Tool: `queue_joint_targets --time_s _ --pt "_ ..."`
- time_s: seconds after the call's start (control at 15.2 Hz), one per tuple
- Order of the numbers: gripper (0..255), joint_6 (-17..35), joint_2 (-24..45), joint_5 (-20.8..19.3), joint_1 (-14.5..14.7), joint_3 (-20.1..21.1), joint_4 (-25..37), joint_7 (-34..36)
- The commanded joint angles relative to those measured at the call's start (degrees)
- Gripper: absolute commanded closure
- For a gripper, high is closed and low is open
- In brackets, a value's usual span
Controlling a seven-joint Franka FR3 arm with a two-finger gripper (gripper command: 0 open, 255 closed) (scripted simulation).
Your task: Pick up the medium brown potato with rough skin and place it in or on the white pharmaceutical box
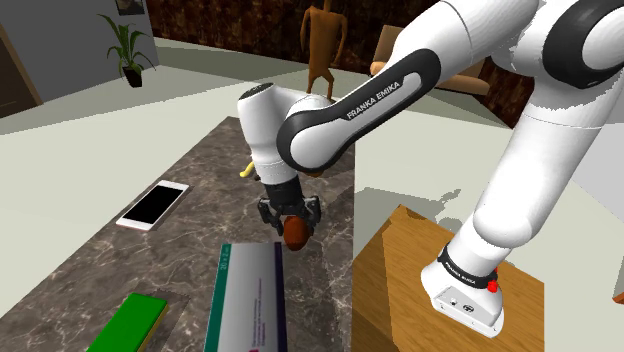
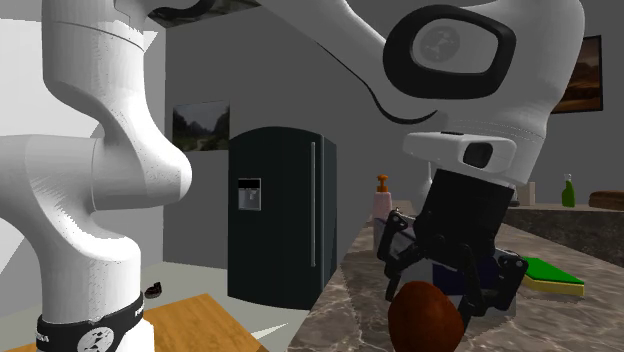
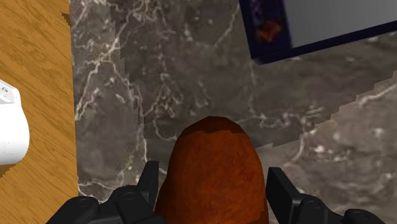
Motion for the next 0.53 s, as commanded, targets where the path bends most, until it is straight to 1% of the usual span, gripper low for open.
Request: queue_joint_targets --time_s 0.0,0.33,0.46 --pt "255 0.0 0.0 0.0 0.0 0.0 0.0 0.0" --pt "255 0.0 0.0 0.0 0.0 0.0 0.0 0.0" --pt "255 -1.4 -1.2 0.8 -0.3 0.2 0.5 -0.6"
